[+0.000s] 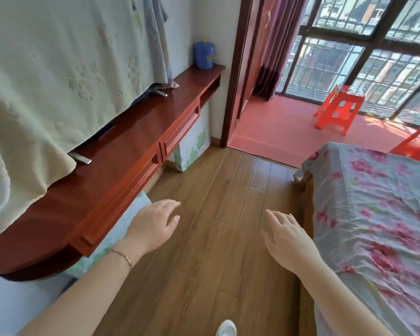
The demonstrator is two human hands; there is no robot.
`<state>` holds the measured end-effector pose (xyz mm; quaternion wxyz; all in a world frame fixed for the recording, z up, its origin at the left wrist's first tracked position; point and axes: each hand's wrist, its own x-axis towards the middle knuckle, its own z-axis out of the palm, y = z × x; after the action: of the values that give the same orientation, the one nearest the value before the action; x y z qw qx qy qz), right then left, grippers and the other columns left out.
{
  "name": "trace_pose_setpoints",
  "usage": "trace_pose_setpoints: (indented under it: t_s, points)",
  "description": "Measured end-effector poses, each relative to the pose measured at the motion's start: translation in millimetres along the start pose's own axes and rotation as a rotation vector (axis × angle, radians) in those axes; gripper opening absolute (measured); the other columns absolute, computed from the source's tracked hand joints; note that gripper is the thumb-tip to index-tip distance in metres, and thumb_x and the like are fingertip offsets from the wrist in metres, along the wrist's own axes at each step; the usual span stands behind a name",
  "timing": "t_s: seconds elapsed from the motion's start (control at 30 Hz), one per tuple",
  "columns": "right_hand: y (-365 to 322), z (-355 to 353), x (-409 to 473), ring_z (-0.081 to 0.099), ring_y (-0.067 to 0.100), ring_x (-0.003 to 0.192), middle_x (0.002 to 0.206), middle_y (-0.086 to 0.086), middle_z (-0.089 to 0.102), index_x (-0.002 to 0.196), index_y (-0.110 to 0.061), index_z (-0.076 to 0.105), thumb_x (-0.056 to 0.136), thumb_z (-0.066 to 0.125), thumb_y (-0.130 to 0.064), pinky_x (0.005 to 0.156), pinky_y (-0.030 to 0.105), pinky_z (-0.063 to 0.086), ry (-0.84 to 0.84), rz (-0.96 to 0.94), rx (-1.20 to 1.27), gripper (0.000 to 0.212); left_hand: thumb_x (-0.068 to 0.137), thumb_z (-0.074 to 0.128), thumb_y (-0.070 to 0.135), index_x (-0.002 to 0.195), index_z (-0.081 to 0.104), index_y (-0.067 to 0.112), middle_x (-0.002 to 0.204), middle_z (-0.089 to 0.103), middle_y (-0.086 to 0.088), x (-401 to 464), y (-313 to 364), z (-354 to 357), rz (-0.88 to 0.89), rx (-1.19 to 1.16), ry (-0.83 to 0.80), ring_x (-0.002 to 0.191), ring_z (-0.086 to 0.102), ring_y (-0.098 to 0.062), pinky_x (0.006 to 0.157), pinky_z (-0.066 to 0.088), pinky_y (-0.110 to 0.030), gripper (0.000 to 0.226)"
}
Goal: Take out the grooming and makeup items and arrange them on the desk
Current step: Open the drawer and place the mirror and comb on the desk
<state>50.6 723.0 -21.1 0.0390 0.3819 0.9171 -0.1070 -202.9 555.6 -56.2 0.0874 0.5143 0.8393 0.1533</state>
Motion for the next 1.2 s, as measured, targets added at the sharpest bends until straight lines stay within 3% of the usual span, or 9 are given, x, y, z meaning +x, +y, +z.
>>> trace_pose_setpoints:
  t_s: [0.2,0.33,0.47,0.6,0.73,1.03,1.2]
  points:
    - [14.1,-13.2,95.7,0.02,0.016,0.141,0.151,-0.004,0.03,0.148,-0.019,0.019,0.097,0.034,-0.037,0.116,0.028,0.013,-0.065,-0.218,-0.083,0.055,0.096,0.041,0.033,0.135,0.047,0.021,0.14,0.048,0.005,35.6,-9.5,-4.6,-0.214,0.017,0.101,0.13,0.042,-0.011,0.107,0.031,-0.026,0.042]
    - [-18.4,-11.1,149.3,0.02,0.018,0.141,0.149,-0.002,0.032,0.147,-0.016,0.022,0.095,0.035,-0.029,0.118,0.031,0.011,-0.109,-0.422,-0.1,0.055,0.096,0.039,0.034,0.136,0.046,0.021,0.141,0.047,0.005,35.7,-35.9,-9.5,-0.37,0.045,0.141,0.131,0.041,-0.011,0.107,0.031,-0.027,0.043]
    - [-60.8,-2.6,200.7,0.017,0.017,0.142,0.15,-0.003,0.029,0.148,-0.017,0.019,0.096,0.035,-0.035,0.117,0.031,0.012,-0.141,-0.606,-0.12,0.057,0.096,0.041,0.034,0.135,0.046,0.02,0.14,0.048,0.004,32.4,-62.3,-12.4,-0.522,0.043,0.213,0.131,0.041,-0.011,0.106,0.033,-0.027,0.043]
    - [-102.4,7.2,250.7,0.018,0.018,0.141,0.151,-0.001,0.03,0.148,-0.015,0.02,0.093,0.022,-0.039,0.118,0.032,0.012,-0.154,-0.779,-0.173,0.06,0.094,0.046,0.03,0.132,0.05,0.016,0.136,0.052,0.001,38.3,-81.7,-13.1,-0.631,0.066,0.288,0.128,0.044,-0.014,0.104,0.034,-0.028,0.041]
    - [-142.6,5.7,293.8,0.019,0.017,0.14,0.15,-0.002,0.029,0.148,-0.015,0.02,0.096,0.036,-0.031,0.115,0.028,0.011,-0.191,-0.909,-0.202,0.056,0.094,0.048,0.029,0.131,0.052,0.014,0.134,0.054,-0.001,48.8,-100.7,-13.0,-0.75,0.081,0.339,0.126,0.048,-0.016,0.103,0.037,-0.029,0.041]
    - [-214.2,4.3,374.0,0.023,0.017,0.138,0.149,-0.002,0.032,0.147,-0.014,0.022,0.097,0.035,-0.031,0.114,0.027,0.013,-0.207,-1.11,-0.297,0.055,0.091,0.055,0.025,0.129,0.055,0.011,0.132,0.056,-0.004,69.3,-129.3,-7.7,-0.968,0.081,0.406,0.121,0.053,-0.02,0.098,0.043,-0.032,0.041]
    - [-233.2,14.3,395.2,0.022,0.017,0.139,0.15,-0.001,0.03,0.148,-0.015,0.02,0.097,0.033,-0.031,0.114,0.028,0.011,-0.233,-1.213,-0.367,0.055,0.084,0.064,0.022,0.121,0.061,0.008,0.121,0.064,-0.006,64.2,-127.6,1.2,-1.053,0.135,0.381,0.11,0.061,-0.023,0.089,0.049,-0.036,0.039]
